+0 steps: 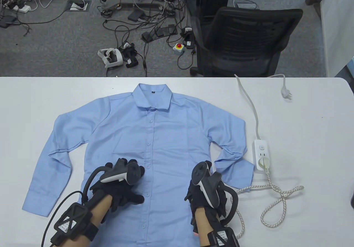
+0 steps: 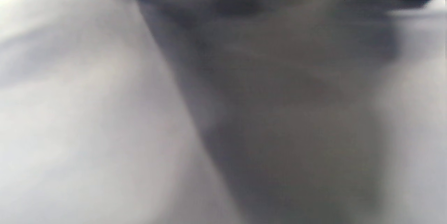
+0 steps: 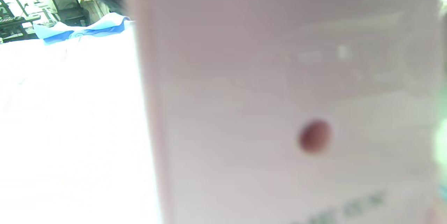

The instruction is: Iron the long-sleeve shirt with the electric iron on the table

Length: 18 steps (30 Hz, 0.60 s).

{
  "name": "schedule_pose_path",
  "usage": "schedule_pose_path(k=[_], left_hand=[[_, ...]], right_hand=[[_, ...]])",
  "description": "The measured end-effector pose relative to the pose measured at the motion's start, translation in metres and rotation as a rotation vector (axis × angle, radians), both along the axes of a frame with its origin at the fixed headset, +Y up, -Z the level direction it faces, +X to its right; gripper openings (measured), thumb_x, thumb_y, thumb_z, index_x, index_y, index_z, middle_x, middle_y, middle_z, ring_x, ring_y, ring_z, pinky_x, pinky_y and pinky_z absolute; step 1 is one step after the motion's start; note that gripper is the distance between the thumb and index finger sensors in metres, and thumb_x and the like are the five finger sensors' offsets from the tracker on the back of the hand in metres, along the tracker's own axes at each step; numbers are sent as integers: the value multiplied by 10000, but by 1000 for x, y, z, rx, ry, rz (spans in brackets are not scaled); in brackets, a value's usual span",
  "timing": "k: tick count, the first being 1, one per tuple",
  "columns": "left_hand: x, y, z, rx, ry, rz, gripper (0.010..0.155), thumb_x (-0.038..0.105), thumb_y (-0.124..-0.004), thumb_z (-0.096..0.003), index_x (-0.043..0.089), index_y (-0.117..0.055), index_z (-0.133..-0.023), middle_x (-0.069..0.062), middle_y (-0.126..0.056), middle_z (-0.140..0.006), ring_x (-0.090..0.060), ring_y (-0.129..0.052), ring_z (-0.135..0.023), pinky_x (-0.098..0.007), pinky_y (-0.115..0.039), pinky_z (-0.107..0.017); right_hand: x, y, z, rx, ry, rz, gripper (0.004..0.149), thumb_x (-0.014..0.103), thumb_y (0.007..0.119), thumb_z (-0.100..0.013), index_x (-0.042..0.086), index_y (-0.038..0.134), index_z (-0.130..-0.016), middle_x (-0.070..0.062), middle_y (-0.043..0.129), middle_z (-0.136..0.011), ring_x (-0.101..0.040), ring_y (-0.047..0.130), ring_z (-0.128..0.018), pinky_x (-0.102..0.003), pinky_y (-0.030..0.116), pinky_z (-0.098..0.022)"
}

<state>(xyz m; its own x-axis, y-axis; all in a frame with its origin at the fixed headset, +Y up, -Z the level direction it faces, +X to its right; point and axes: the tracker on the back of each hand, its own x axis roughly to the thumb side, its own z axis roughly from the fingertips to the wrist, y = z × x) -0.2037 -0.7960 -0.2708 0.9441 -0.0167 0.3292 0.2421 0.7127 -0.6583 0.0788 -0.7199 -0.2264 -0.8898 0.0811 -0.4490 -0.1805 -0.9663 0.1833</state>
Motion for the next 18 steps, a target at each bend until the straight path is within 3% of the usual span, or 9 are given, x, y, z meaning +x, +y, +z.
schedule_pose_path(k=[3, 9, 18], left_hand=[[0, 0, 0, -2, -2, 4, 1008, 799, -642, -346, 419, 23, -1002, 39, 155, -1111, -299, 77, -1038, -665, -41, -695], [0, -1, 0, -2, -3, 9, 1007, 798, -640, -348, 418, 25, -1003, 36, 158, -1111, -303, 82, -1036, -666, -42, -696], [0, 0, 0, 2, -5, 7, 1005, 800, -639, -347, 418, 16, -1006, 36, 147, -1117, -305, 73, -1041, -666, -50, -702]], right_hand=[[0, -3, -2, 27, -23, 3, 703, 487, 670, -387, 373, 280, -961, -77, 772, -601, -43, 943, -223, -352, 901, -250], [-7, 3, 9, 114, -48, -134, 695, 470, 671, -396, 367, 293, -970, -89, 781, -589, -64, 944, -217, -372, 892, -245], [-82, 26, 47, 165, 129, -206, 707, 481, 678, -389, 336, 317, -978, -103, 801, -596, -58, 971, -217, -360, 919, -235]])
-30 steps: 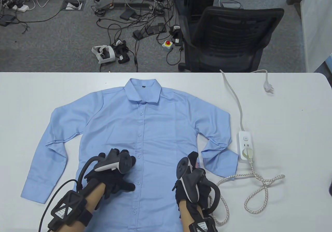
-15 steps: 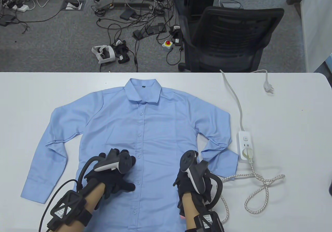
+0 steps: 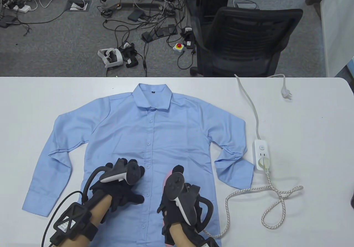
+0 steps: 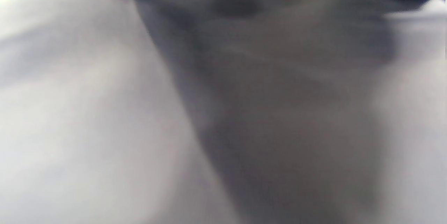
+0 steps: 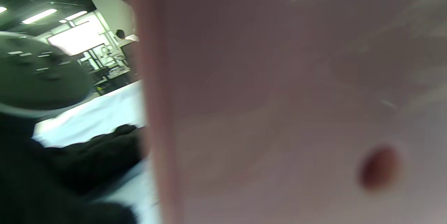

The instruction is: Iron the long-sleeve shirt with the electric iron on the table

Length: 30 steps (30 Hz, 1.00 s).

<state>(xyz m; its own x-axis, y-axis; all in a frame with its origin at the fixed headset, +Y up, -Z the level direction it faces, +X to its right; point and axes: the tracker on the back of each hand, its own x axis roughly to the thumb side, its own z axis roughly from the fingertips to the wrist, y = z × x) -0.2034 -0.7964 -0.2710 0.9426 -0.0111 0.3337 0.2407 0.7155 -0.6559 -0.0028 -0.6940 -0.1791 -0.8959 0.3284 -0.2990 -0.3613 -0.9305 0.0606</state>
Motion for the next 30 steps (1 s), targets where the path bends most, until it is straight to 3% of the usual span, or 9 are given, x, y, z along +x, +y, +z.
schedule_pose_path(k=[4, 12, 19, 30], left_hand=[[0, 0, 0, -2, 1, 2, 1009, 818, -625, -336, 420, 17, -1004, 37, 151, -1115, -303, 76, -1040, -666, -51, -703], [0, 0, 0, 1, 1, 0, 1002, 802, -634, -345, 421, 16, -1005, 37, 149, -1117, -303, 73, -1043, -667, -55, -707], [0, -1, 0, 1, 3, 2, 1000, 800, -635, -349, 421, 18, -1005, 38, 152, -1117, -303, 75, -1043, -668, -58, -708], [0, -1, 0, 1, 6, 2, 1001, 798, -636, -352, 418, 18, -1007, 34, 150, -1118, -305, 74, -1042, -667, -53, -705]], right_hand=[[-16, -13, 15, -57, 23, -116, 710, 470, 683, -394, 316, 316, -981, -115, 791, -600, -68, 968, -220, -370, 915, -235], [-40, -31, 35, -50, 67, 77, 732, 472, 654, -397, 266, 273, -987, -134, 743, -653, -61, 960, -234, -362, 921, -231], [-59, -36, 38, -8, 77, 255, 704, 479, 616, -400, 318, 270, -993, -100, 765, -615, -21, 930, -199, -334, 917, -205], [-59, -36, 33, -38, 35, 374, 689, 460, 603, -415, 314, 266, -997, -118, 771, -601, -37, 925, -204, -362, 910, -194]])
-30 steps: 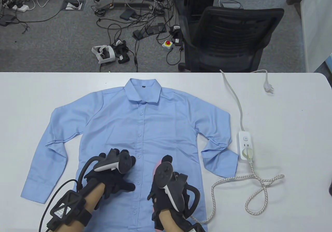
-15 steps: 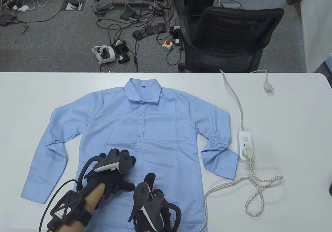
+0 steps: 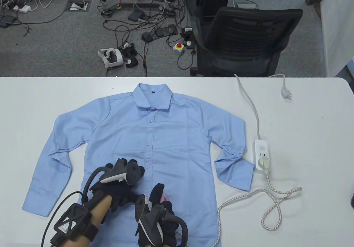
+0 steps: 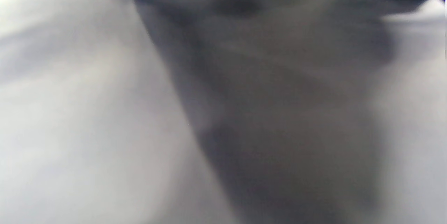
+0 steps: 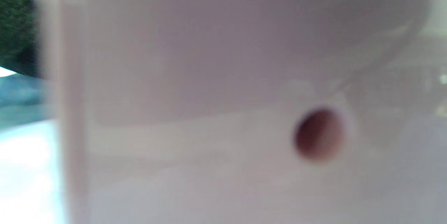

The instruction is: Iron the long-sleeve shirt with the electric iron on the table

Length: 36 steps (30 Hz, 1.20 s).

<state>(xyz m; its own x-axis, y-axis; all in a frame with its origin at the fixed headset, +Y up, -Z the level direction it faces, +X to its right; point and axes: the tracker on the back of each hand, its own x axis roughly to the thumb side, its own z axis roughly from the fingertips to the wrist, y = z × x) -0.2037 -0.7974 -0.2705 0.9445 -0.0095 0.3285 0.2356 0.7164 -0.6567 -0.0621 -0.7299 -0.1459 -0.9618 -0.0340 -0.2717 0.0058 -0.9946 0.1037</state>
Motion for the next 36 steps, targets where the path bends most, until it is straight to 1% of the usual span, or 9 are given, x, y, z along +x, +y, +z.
schedule_pose_path(k=[6, 9, 13, 17, 19, 23, 26, 36], left_hand=[[0, 0, 0, 1, -1, -3, 1001, 798, -637, -350, 419, 17, -1006, 35, 148, -1118, -303, 73, -1043, -665, -43, -699], [0, 0, 0, 3, -2, -5, 1001, 799, -635, -349, 418, 16, -1006, 36, 147, -1119, -304, 71, -1044, -665, -45, -700], [0, 0, 0, 1, -1, 1, 1002, 798, -635, -350, 419, 21, -1005, 34, 153, -1116, -305, 78, -1040, -666, -45, -701], [0, 0, 0, -2, -3, -2, 1002, 799, -636, -349, 418, 19, -1004, 31, 152, -1114, -307, 75, -1039, -666, -47, -700], [0, 0, 0, 0, -3, 0, 1002, 799, -635, -349, 417, 19, -1005, 31, 151, -1115, -307, 74, -1040, -666, -47, -701], [0, 0, 0, -4, -4, 2, 1002, 798, -637, -349, 416, 20, -1003, 31, 154, -1112, -308, 77, -1037, -665, -48, -701], [0, 0, 0, 1, -4, 5, 1002, 795, -636, -354, 411, 18, -1008, 28, 151, -1117, -310, 70, -1040, -665, -48, -702], [0, -1, 0, 1, -3, 2, 1003, 793, -640, -355, 411, 16, -1009, 26, 147, -1118, -309, 68, -1042, -666, -49, -703]], right_hand=[[2, 0, -1, -9, 0, -8, 692, 465, 601, -408, 306, 265, -992, -104, 775, -590, -36, 926, -203, -359, 911, -188], [3, 0, -2, -23, 10, -44, 696, 466, 600, -407, 301, 258, -991, -106, 772, -594, -42, 930, -212, -365, 909, -198], [1, 1, -1, -15, -2, -9, 696, 468, 598, -407, 297, 261, -992, -99, 776, -588, -36, 930, -198, -360, 911, -195], [-3, 1, -7, -17, -9, -37, 697, 468, 599, -412, 290, 259, -994, -99, 774, -592, -38, 932, -201, -360, 910, -199], [-7, 2, -8, -20, 0, 6, 695, 470, 594, -413, 291, 257, -994, -93, 774, -592, -30, 930, -202, -353, 912, -198], [-4, 0, -8, -22, -3, -3, 695, 472, 594, -413, 292, 254, -992, -86, 776, -581, -25, 925, -198, -352, 911, -192], [3, 0, -11, -16, -28, 30, 693, 470, 596, -412, 294, 257, -991, -78, 780, -574, -20, 922, -192, -348, 912, -187], [43, -2, -15, -2, -90, 68, 693, 466, 603, -409, 294, 263, -988, -70, 786, -562, -20, 918, -181, -345, 909, -178]])
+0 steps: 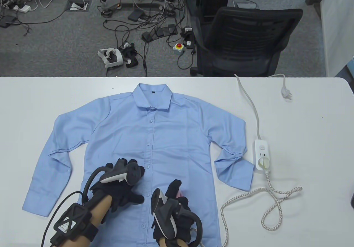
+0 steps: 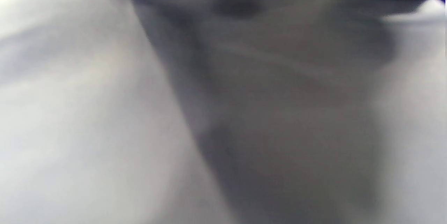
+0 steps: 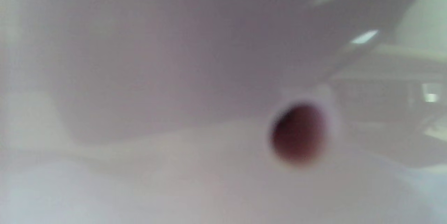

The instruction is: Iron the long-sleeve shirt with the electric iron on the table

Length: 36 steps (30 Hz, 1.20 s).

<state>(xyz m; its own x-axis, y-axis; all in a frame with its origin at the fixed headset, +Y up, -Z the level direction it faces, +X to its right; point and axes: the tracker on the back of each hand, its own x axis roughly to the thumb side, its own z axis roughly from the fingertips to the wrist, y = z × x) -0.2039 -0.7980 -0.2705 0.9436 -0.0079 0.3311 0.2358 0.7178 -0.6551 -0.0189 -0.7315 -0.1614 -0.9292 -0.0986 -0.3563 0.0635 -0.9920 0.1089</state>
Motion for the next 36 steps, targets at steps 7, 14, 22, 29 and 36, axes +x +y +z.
schedule_pose_path(k=[7, 14, 22, 29, 36], left_hand=[[0, 0, -1, -1, 2, 3, 1003, 793, -639, -356, 411, 20, -1008, 29, 153, -1116, -308, 73, -1040, -666, -50, -703], [0, 0, -2, -1, 1, -3, 1004, 793, -641, -353, 411, 17, -1008, 26, 147, -1117, -309, 68, -1041, -666, -56, -706], [0, 0, -1, 1, 3, -1, 1003, 793, -640, -353, 412, 17, -1008, 30, 148, -1118, -307, 67, -1042, -666, -57, -707], [0, 1, -1, 3, 2, -3, 1002, 794, -639, -352, 413, 14, -1009, 30, 145, -1120, -307, 65, -1044, -666, -58, -708], [0, 0, -1, 3, 2, -6, 1002, 796, -637, -349, 414, 15, -1007, 32, 145, -1119, -305, 67, -1043, -666, -59, -708]], right_hand=[[22, 0, -3, 7, -39, 14, 693, 466, 608, -408, 298, 267, -988, -65, 789, -558, -20, 916, -176, -344, 909, -176], [41, -1, -3, 13, -58, 27, 691, 466, 609, -407, 302, 271, -987, -60, 792, -554, -19, 915, -174, -343, 909, -173], [59, -1, -2, 28, -82, 57, 688, 468, 612, -406, 308, 281, -987, -57, 798, -549, -20, 916, -168, -341, 909, -172], [77, -1, -3, 26, -124, 74, 686, 467, 613, -407, 309, 281, -986, -54, 799, -546, -21, 916, -167, -340, 908, -174], [81, 0, -2, 30, -124, 84, 685, 467, 616, -406, 313, 284, -985, -50, 801, -544, -22, 916, -166, -340, 907, -175]])
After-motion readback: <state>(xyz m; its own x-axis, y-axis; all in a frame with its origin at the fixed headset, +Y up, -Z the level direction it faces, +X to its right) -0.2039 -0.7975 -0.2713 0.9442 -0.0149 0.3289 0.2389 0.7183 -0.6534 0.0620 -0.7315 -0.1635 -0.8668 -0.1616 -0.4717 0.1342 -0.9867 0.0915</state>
